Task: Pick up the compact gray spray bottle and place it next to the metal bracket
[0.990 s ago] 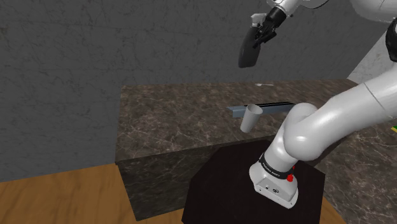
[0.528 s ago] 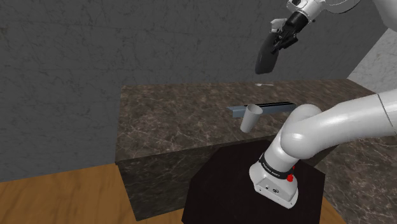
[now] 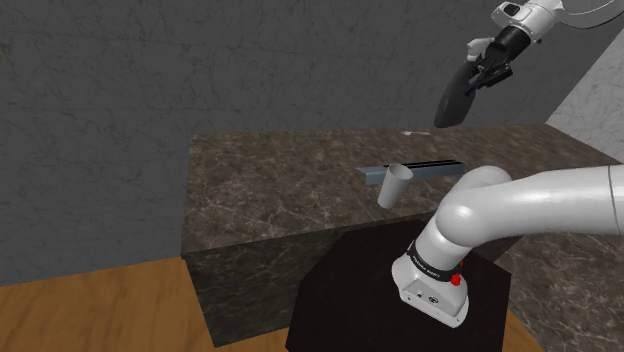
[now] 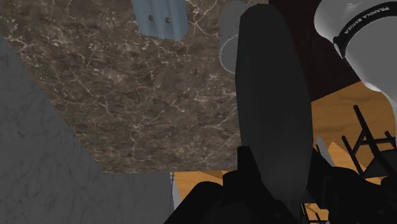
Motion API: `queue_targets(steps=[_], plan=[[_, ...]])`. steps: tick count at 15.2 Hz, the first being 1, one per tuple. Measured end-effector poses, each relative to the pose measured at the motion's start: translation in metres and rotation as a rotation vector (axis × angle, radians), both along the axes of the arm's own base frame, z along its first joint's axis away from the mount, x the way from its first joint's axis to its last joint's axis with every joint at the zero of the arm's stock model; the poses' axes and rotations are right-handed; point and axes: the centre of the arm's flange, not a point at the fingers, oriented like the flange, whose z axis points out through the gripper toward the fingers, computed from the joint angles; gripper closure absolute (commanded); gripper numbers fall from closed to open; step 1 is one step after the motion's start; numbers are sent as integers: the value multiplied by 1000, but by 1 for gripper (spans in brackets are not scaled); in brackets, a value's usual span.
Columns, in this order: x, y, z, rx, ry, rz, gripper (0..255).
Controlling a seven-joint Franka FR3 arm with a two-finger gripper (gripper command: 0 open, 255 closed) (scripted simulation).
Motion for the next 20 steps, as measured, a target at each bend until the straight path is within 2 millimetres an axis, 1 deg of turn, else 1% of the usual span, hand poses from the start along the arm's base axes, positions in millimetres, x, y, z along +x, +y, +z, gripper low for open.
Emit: queue_targets(steps=[4,5,7,10,20], plan=[[-45,-7,-1,0,0,1,255],[-61,-7,-2,0,0,1,255],[-77,-11,-6,0,0,1,255],[-82,-12,-18,1,1,1,255],[-83,-12,-70,1,1,2,255]])
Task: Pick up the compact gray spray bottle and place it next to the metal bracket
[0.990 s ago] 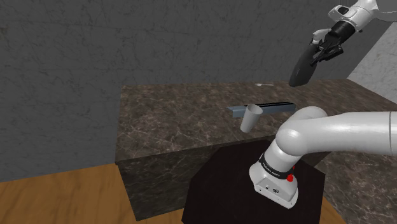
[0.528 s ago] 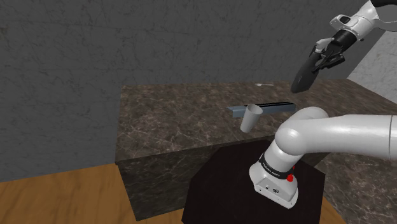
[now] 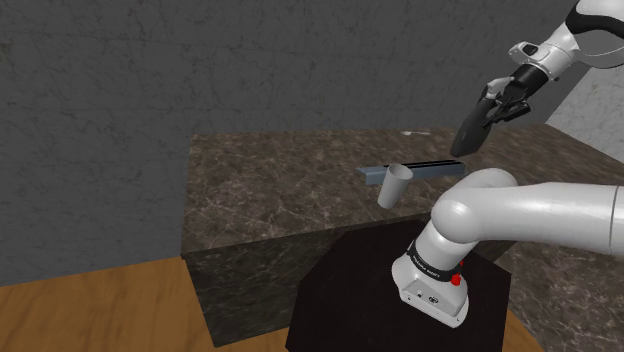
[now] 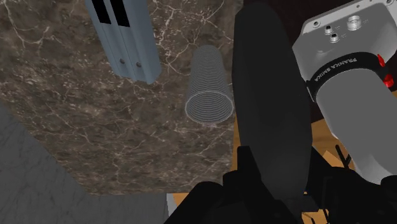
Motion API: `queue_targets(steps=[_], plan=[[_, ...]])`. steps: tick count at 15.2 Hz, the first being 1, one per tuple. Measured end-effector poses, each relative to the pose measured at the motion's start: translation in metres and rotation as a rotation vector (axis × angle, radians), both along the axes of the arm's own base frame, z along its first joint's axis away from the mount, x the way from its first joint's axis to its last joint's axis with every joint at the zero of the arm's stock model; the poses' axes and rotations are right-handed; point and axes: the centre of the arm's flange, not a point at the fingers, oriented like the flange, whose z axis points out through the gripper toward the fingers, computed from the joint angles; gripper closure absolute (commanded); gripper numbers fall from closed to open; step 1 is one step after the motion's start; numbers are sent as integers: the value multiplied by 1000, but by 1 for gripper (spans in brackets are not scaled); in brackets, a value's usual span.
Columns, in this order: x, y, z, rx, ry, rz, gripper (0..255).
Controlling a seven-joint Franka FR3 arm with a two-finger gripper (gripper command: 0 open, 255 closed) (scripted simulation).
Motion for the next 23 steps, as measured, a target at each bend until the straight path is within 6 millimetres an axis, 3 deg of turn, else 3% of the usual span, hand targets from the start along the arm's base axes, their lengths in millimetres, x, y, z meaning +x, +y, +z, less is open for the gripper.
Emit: queue_targets(steps=[23], plan=[[-1,0,-122,0,0,0,255]])
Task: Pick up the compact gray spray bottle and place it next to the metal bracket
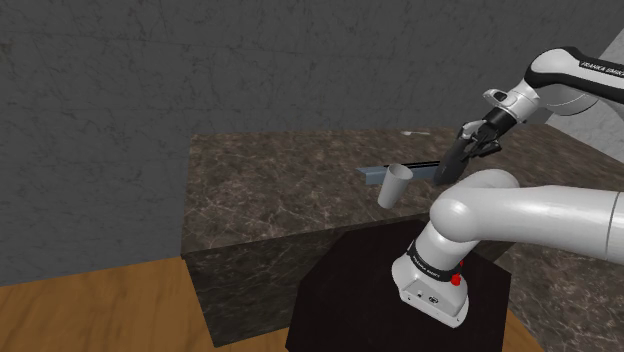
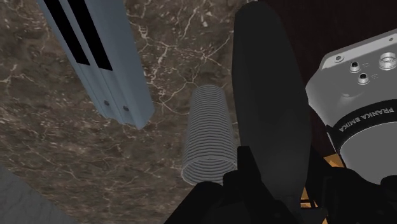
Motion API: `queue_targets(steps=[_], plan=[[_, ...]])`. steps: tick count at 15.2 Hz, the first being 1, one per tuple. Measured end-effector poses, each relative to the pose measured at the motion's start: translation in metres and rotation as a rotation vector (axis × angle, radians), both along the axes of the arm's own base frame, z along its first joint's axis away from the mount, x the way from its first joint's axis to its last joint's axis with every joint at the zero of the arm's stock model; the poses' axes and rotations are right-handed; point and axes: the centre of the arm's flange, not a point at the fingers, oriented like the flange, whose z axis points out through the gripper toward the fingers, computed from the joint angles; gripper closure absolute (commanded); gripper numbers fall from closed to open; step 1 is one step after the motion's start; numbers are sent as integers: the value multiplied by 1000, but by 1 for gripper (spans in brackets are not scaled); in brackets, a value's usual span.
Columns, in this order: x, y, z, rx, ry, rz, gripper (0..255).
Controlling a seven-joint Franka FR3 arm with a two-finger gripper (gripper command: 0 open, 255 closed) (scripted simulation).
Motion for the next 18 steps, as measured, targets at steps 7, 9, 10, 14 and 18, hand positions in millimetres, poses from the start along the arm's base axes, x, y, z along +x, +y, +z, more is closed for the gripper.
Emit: queue_targets(steps=[7,9,10,14,18], plan=[[0,0,-37,0,0,0,255],[1,0,-48,0,0,0,255],[0,0,-52,0,0,0,255],[0,1,-74,0,0,0,255],[1,0,-95,0,0,0,255]])
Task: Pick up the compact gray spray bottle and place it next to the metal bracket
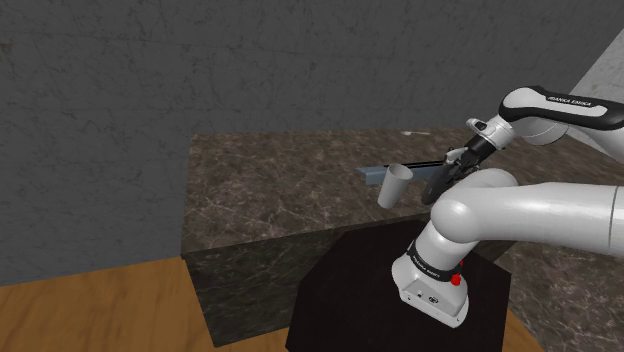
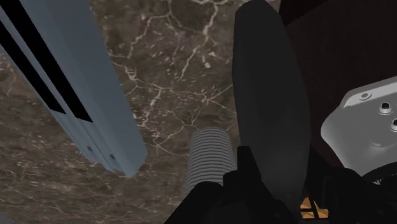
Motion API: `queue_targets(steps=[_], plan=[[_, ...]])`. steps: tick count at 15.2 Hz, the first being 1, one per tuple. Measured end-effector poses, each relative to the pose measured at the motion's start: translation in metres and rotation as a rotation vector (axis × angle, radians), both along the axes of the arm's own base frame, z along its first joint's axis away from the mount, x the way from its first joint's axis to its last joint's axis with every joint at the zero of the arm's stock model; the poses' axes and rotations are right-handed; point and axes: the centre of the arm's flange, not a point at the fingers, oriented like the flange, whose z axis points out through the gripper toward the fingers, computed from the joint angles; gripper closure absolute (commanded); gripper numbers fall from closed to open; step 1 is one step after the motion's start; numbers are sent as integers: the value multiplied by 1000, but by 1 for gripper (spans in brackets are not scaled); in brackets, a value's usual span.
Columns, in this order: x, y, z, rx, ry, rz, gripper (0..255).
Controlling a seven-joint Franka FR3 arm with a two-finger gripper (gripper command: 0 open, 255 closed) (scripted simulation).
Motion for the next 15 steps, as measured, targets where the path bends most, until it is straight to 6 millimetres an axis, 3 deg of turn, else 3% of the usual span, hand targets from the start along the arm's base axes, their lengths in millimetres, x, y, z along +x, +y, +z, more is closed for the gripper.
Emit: queue_targets(steps=[3,9,10,15], plan=[[1,1,-16,0,0,0,255],[0,-1,-18,-5,-3,-3,255],[-1,-1,-18,-5,-3,-3,0],[0,1,-20,-1,0,0,0]])
